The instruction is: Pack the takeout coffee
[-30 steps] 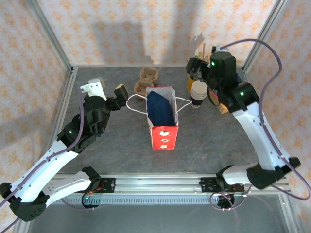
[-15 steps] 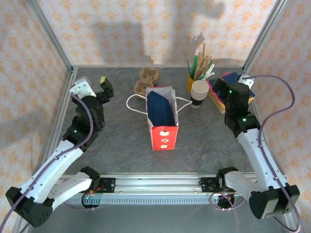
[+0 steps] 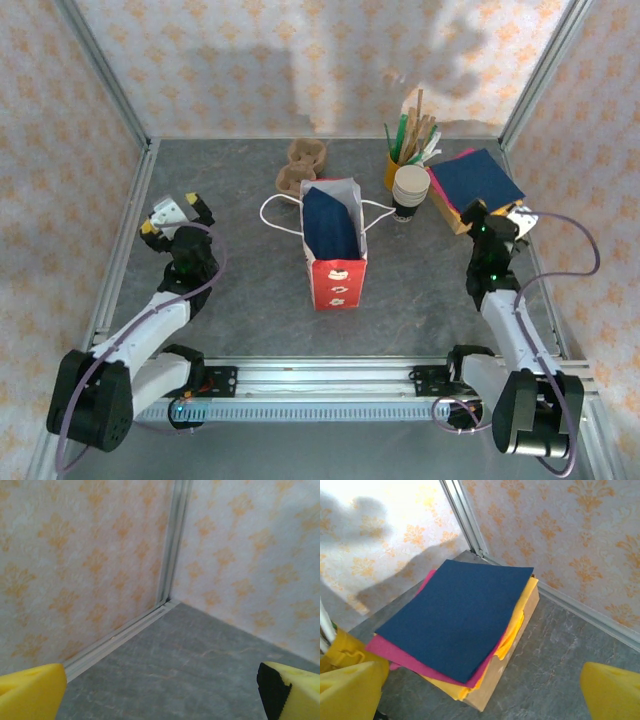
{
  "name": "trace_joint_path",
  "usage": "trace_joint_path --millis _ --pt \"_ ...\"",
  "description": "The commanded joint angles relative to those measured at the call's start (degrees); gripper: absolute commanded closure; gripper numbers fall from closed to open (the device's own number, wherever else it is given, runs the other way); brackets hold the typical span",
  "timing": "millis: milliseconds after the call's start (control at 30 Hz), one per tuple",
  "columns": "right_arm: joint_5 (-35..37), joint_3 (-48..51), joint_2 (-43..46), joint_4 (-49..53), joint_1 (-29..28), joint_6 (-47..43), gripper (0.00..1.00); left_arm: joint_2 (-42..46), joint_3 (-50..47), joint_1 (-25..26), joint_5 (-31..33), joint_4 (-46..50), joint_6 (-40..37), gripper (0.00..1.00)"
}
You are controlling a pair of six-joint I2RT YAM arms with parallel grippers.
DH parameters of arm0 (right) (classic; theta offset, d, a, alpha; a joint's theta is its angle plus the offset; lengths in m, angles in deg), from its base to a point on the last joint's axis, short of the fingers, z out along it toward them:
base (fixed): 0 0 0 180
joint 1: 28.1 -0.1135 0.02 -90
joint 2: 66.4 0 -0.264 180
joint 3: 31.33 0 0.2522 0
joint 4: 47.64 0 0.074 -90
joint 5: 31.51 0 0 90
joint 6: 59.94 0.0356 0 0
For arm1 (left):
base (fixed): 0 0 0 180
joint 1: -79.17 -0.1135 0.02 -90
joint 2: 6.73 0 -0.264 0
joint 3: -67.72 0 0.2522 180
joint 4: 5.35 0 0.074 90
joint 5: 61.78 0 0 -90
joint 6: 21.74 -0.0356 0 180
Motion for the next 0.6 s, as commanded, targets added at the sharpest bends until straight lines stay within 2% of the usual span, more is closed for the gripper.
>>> trace_joint_path --millis 0,133,200,300,433,500,567 --pt "0.7 5.3 -0.4 -16.7 0.4 -3.6 0.00 -2.9 -3.6 -2.8 -3.6 -13.6 -1.3 0.01" --pt "-9.4 8.4 -5.4 -25.8 0.4 -5.3 0.00 -8.7 -3.8 -3.8 -3.5 -14.1 -4.8 0.01" --pt "-10.3 9.0 -7.9 -29.0 0.4 -4.9 0.00 -10.9 -3.9 -3.8 -2.6 -15.5 -6.0 0.01" --pt "-10.7 10.8 -10.0 -35.8 0.3 -6.9 0.00 -12.4 -5.6 -4.1 -4.5 -20.0 -7.2 0.01" --pt "-10.6 11.1 -14.9 -40.8 0.4 -10.4 0.00 -14.1 -7.9 -5.4 -9.9 -25.2 -5.4 0.01" --pt "-10.3 11.2 -16.5 -42.0 0.4 -9.0 0.00 -15.7 -9.1 -6.3 -14.9 -29.1 -5.3 0.01" --pt "-12.4 11.7 -17.3 -44.5 0.4 -8.9 0.00 -17.9 -9.7 -6.5 -16.1 -30.8 -5.2 0.01"
